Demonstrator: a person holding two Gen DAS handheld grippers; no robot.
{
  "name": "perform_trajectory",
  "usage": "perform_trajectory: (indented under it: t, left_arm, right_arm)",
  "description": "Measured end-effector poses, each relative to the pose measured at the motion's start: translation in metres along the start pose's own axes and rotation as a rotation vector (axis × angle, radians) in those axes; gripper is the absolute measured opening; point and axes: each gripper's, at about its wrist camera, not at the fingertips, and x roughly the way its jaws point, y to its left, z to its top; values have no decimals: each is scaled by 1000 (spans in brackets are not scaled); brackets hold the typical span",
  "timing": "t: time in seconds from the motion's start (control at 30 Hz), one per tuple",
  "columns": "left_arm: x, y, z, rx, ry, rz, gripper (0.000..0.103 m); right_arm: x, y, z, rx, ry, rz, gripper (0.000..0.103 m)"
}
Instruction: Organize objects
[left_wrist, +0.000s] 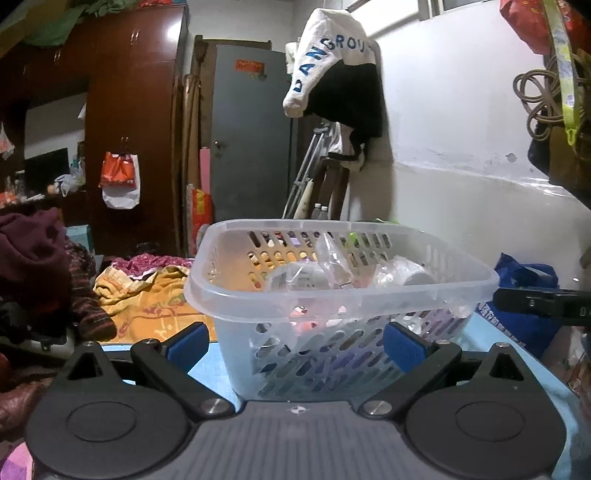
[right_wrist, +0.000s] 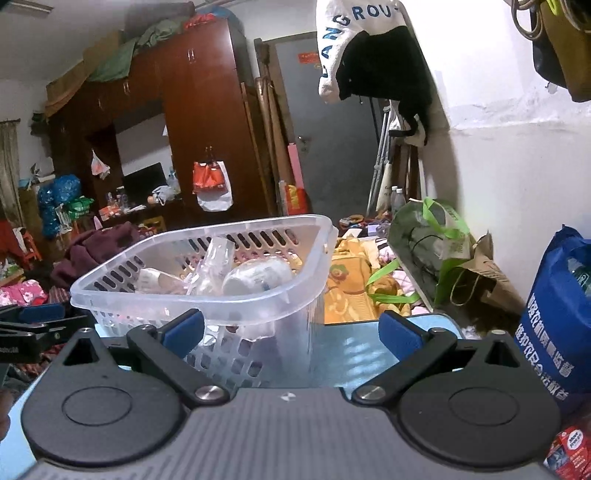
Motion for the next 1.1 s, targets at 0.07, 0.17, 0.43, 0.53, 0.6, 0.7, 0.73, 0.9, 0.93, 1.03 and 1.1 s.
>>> perform_trajectory:
  t: [0.07,0.17,0.43,0.53,0.6,0.7,0.73,0.9,0.93,1.03,1.1]
  left_arm:
    - [-1,-2,-1,10,-11,14,101]
    - [-1,-2,-1,9,-10,16,101]
    - [-3,6,-2,-26,-18,0,101]
    - [-3,7,-2,-29,-19,1,101]
    - [-3,7,-2,-24,-17,2,101]
    - [-3,6,-3,-23,-16,3,101]
    - [-3,6,-3,-23,-17,2,101]
    - [-3,9,-3,-31,-21,-2,101]
    - [-3,8,-3,-29,-21,0,101]
    - [-3,9,-3,-27,-20,-2,101]
    - [-4,9,-3,-25,-23,-2,101]
  right_arm:
    - [-1,1,-1,-2,-1,13,103]
    - [-5,5,-3,-19,-21,28,103]
    - [-3,6,-2,-30,-16,37,103]
    - [-4,6,-2,-25,-22,42,103]
    - [-5,7,-3,-27,-24,40,103]
    - [-5,7,-4,-28,-20,43,103]
    - [-5,7,-4,-28,-19,43,103]
    - [-6,6,-4,-24,-20,52,103]
    - [-6,7,-4,-25,-21,52,103]
    - [-6,7,-4,-25,-17,50,103]
    - [-6,7,-3,-27,-15,51,103]
